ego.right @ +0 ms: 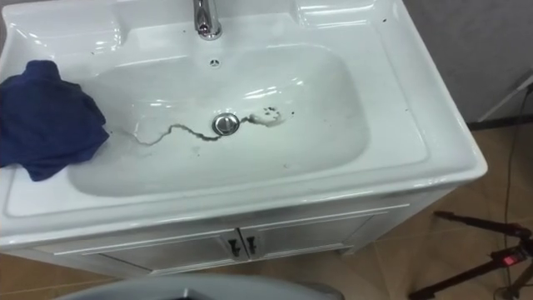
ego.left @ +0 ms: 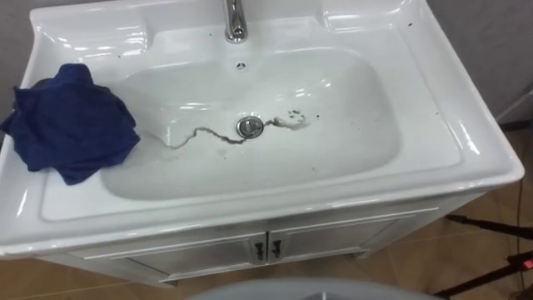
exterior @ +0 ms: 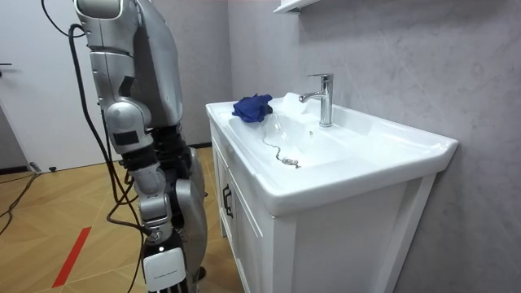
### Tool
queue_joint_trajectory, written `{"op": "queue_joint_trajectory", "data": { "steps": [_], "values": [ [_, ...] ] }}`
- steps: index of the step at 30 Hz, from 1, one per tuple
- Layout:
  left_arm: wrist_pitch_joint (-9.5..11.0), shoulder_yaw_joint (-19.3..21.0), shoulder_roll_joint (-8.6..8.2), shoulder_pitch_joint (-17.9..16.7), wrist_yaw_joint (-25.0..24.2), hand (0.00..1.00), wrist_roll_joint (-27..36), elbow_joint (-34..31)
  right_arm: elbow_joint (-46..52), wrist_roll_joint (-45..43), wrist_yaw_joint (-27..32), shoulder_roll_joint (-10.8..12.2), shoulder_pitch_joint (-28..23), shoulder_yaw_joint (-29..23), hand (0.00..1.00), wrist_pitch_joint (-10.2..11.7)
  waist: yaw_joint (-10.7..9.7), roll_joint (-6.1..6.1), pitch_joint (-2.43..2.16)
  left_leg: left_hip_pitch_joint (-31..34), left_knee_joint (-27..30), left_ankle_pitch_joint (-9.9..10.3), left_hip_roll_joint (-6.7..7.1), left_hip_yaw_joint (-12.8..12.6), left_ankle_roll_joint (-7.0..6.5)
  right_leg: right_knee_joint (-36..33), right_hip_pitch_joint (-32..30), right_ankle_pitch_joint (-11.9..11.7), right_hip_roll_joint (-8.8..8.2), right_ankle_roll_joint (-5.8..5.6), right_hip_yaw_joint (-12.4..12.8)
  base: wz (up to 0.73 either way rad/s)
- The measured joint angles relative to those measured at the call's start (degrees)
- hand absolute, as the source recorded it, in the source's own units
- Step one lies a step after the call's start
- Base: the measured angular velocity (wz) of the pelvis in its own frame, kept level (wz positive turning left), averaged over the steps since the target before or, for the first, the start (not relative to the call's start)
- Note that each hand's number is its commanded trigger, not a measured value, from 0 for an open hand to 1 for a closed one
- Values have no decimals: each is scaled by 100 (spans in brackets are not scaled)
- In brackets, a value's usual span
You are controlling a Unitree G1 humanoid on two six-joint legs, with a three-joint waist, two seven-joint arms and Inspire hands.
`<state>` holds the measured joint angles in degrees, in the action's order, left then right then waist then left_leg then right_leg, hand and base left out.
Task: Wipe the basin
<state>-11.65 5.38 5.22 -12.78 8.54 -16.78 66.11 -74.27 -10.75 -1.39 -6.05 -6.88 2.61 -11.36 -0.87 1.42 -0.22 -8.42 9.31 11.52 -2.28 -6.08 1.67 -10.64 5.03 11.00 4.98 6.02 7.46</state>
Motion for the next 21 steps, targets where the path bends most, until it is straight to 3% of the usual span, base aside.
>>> {"op": "queue_joint_trajectory", "data": {
  "steps": [4, 10, 17, 21],
  "values": [
    [8, 263, -8, -16, 9, 0, 353, 34, 4, -1, 6, -11, 13, -51, 0, 7, 4, -17, -2, -10, 0, 0, -1, -5, 0, -3, 1, 0, 3, 2, 8, -3],
    [104, 937, -6, -73, 250, 0, 1524, 35, -100, 33, 96, -66, 35, -341, 0, 71, 147, -82, 6, -21, -1, 0, 3, 91, 0, -3, 34, 0, -8, 3, -60, 6],
    [474, 1890, 47, -196, 1130, 0, 2907, -27, -151, 117, 219, -219, 24, -664, 0, 232, 319, -171, 32, -22, -2, 0, 10, 219, 1, -24, 70, 29, -16, 1, -154, 11],
    [588, 2308, 245, -245, 1607, 0, 3761, -111, -125, 319, 202, -372, 13, -853, 0, 275, 505, -210, 14, 16, -2, 0, 25, 238, 1, -17, 43, 27, -37, -7, -212, 3]
  ]
}}
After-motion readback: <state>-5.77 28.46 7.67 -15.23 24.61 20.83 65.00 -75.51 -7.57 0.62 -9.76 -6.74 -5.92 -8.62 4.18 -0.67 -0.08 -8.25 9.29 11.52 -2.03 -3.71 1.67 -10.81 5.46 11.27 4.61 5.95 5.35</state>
